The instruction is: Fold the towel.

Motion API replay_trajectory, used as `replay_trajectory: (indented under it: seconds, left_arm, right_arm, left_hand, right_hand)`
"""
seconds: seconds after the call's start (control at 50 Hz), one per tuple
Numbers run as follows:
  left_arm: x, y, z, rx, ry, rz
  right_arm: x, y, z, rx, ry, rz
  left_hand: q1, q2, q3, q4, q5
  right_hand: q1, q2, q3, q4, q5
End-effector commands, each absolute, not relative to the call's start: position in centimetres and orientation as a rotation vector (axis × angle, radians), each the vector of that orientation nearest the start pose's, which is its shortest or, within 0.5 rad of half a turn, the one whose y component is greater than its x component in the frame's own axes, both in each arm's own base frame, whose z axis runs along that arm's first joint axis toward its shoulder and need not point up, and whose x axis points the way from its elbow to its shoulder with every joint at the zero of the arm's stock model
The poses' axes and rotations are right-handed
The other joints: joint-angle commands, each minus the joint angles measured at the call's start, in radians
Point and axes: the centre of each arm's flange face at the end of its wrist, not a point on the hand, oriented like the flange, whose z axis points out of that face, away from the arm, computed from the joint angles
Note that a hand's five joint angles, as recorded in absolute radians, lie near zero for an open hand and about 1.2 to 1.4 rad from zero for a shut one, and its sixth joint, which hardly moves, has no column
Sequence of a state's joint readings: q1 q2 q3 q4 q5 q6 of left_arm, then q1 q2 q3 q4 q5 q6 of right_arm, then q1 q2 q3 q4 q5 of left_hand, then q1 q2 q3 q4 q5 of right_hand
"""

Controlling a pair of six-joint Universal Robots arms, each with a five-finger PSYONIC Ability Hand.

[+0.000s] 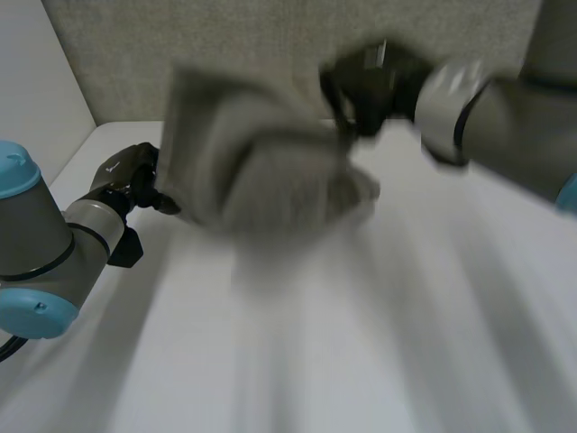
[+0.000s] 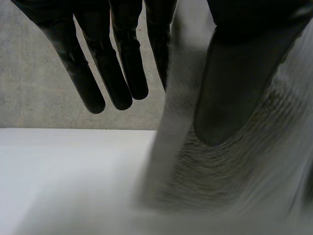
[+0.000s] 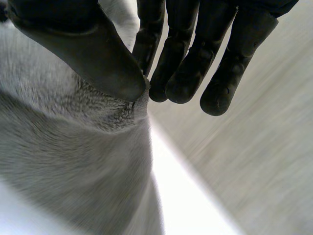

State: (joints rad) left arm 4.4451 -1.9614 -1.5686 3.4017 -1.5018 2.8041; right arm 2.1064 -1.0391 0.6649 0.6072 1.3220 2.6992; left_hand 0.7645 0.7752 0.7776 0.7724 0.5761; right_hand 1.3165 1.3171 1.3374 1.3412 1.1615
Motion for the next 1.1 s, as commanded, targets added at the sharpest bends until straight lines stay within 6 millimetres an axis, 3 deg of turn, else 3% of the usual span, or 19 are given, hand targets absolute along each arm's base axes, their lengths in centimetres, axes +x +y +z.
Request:
replay_trajectory:
  seconds: [0.02,0.14,0.18,0.24,0.28,0.3,0.34,0.44,0.56,0.6,0.62,0.66,0.76,0.82,0.94,0.98,1.0,1.04,1.1]
  left_arm:
    - [-23.1,-32.0,20.1,-0.012,2.75,-2.296]
    - [-23.0,-32.1,20.3,-0.024,2.732,-2.307]
    - [-23.1,-32.1,20.3,-0.022,2.73,-2.312]
    - [-23.1,-32.1,20.2,-0.02,2.733,-2.31]
    - [-23.1,-32.1,20.2,-0.022,2.732,-2.31]
    - [-23.1,-32.0,20.2,-0.02,2.734,-2.308]
    - [-23.1,-32.0,20.1,-0.023,2.733,-2.305]
    - [-22.8,-32.1,20.2,-0.053,2.714,-2.3]
    - [-22.4,-32.0,20.0,-0.099,2.69,-2.279]
    - [-22.3,-31.9,20.1,-0.102,2.683,-2.285]
    - [-22.2,-31.9,20.3,-0.106,2.675,-2.293]
    - [-22.1,-31.9,20.4,-0.108,2.671,-2.297]
    - [-22.2,-31.8,20.4,-0.104,2.673,-2.298]
    - [-22.5,-31.6,20.3,-0.094,2.68,-2.297]
    - [-22.6,-31.5,20.3,-0.09,2.683,-2.296]
    - [-22.6,-31.6,20.3,-0.092,2.681,-2.298]
    - [-22.6,-31.6,20.3,-0.092,2.679,-2.3]
    - [-22.6,-31.6,20.3,-0.092,2.679,-2.3]
    - [-22.5,-31.6,20.3,-0.096,2.677,-2.299]
  right_arm:
    - [30.7,-23.0,21.6,-1.817,2.098,-1.323]
    - [31.2,-23.4,24.0,-1.772,2.053,-1.465]
    - [32.4,-24.4,29.0,-1.612,1.937,-1.737]
    - [33.0,-24.6,32.2,-1.495,1.85,-1.879]
    - [33.9,-24.2,39.7,-1.22,1.61,-2.141]
    - [33.9,-24.2,39.7,-1.219,1.608,-2.143]
    - [33.9,-22.6,46.3,-0.952,1.348,-2.29]
    - [33.4,-20.9,51.2,-0.691,1.128,-2.333]
    - [34.6,-22.2,47.6,-0.749,1.288,-2.236]
    - [35.6,-23.7,41.5,-0.94,1.535,-2.098]
    - [35.6,-23.8,41.4,-0.941,1.536,-2.098]
    - [36.3,-24.7,34.0,-1.26,1.78,-1.928]
    - [36.2,-24.5,25.5,-1.718,1.96,-1.653]
    - [35.8,-24.8,23.0,-1.803,2.04,-1.581]
    - [36.1,-25.8,26.5,-1.727,1.998,-1.773]
    - [36.4,-26.1,34.2,-1.518,1.807,-2.115]
    - [36.4,-26.1,34.2,-1.516,1.806,-2.117]
    - [35.4,-24.9,43.5,-1.144,1.491,-2.452]
    - [34.7,-23.5,47.6,-0.97,1.308,-2.55]
  left_hand:
    - [-0.04,-0.051,-0.053,-0.048,-0.026]
    - [-0.049,-0.06,-0.062,-0.057,-0.035]
    - [-0.052,-0.063,-0.065,-0.06,-0.038]
    - [-0.058,-0.068,-0.071,-0.066,-0.044]
    - [-0.058,-0.068,-0.071,-0.066,-0.044]
    - [-0.058,-0.068,-0.071,-0.066,-0.044]
    - [-0.064,-0.074,-0.077,-0.072,-0.05]
    - [-0.078,-0.089,-0.091,-0.086,-0.064]
    - [-0.111,-0.121,-0.124,-0.119,-0.097]
    - [-0.111,-0.121,-0.124,-0.119,-0.097]
    - [-0.111,-0.121,-0.124,-0.119,-0.097]
    - [-0.111,-0.121,-0.124,-0.119,-0.097]
    - [-0.114,-0.124,-0.127,-0.121,-0.1]
    - [-0.119,-0.13,-0.133,-0.127,-0.106]
    - [-0.125,-0.136,-0.138,-0.133,-0.111]
    - [-0.125,-0.136,-0.138,-0.133,-0.111]
    - [-0.125,-0.136,-0.138,-0.133,-0.111]
    - [-0.128,-0.139,-0.141,-0.136,-0.114]
    - [-0.131,-0.142,-0.144,-0.139,-0.117]
  right_hand:
    - [0.08,0.079,0.059,0.055,0.06]
    - [0.08,0.079,0.059,0.055,0.06]
    - [0.08,0.079,0.059,0.055,0.06]
    - [0.08,0.079,0.059,0.055,0.06]
    - [0.08,0.079,0.059,0.055,0.06]
    - [0.08,0.079,0.059,0.055,0.06]
    - [0.08,0.079,0.059,0.055,0.06]
    - [0.08,0.079,0.059,0.055,0.06]
    - [0.08,0.079,0.059,0.055,0.06]
    - [0.08,0.079,0.059,0.055,0.06]
    - [0.08,0.079,0.059,0.055,0.06]
    - [0.08,0.079,0.059,0.055,0.06]
    - [0.08,0.079,0.059,0.055,0.06]
    - [0.08,0.079,0.059,0.055,0.06]
    - [0.08,0.079,0.059,0.055,0.06]
    - [0.08,0.079,0.059,0.055,0.06]
    - [0.08,0.079,0.059,0.055,0.06]
    - [0.08,0.079,0.059,0.055,0.06]
    - [0.08,0.079,0.059,0.055,0.06]
